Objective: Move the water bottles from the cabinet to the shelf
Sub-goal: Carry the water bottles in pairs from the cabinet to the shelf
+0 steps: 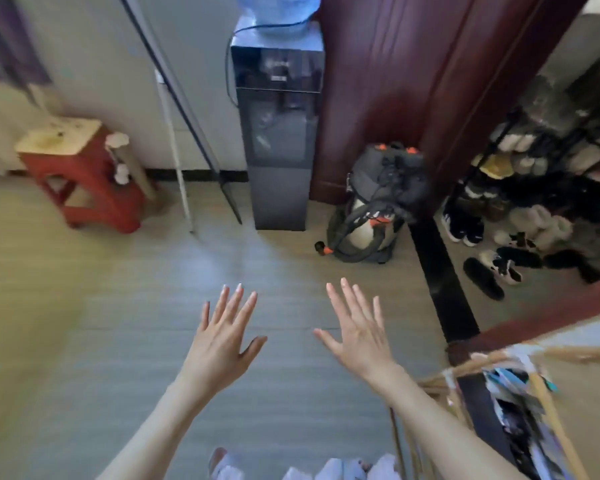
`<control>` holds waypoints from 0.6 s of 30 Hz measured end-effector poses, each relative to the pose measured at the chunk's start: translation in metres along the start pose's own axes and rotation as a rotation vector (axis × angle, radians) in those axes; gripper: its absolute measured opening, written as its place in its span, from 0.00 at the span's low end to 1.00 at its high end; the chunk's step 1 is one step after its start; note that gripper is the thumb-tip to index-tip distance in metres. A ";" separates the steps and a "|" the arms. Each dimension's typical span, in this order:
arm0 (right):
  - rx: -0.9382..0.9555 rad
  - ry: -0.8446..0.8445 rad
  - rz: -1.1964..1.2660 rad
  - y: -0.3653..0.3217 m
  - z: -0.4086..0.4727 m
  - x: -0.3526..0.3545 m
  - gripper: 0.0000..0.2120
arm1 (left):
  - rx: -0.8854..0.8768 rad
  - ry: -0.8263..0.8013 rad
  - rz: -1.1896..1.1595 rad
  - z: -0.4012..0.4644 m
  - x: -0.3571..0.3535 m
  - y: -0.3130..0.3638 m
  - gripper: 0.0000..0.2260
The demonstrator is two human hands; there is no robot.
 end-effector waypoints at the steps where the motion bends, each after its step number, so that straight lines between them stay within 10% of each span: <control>1: 0.036 -0.026 0.015 -0.030 0.014 -0.018 0.39 | 0.064 0.002 -0.020 -0.015 0.000 -0.034 0.36; 18: 0.771 -0.377 0.002 -0.491 0.182 -0.265 0.35 | 0.973 0.090 -0.015 -0.212 0.039 -0.455 0.31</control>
Point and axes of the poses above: each hand's wrist, its own z-axis towards the middle knuckle, its own x-axis out of the back of the hand, y = z × x, the point moved 8 cm from there along z, towards the middle knuckle, and after that the axes turned 11 degrees about z, right-handed, at the moved point
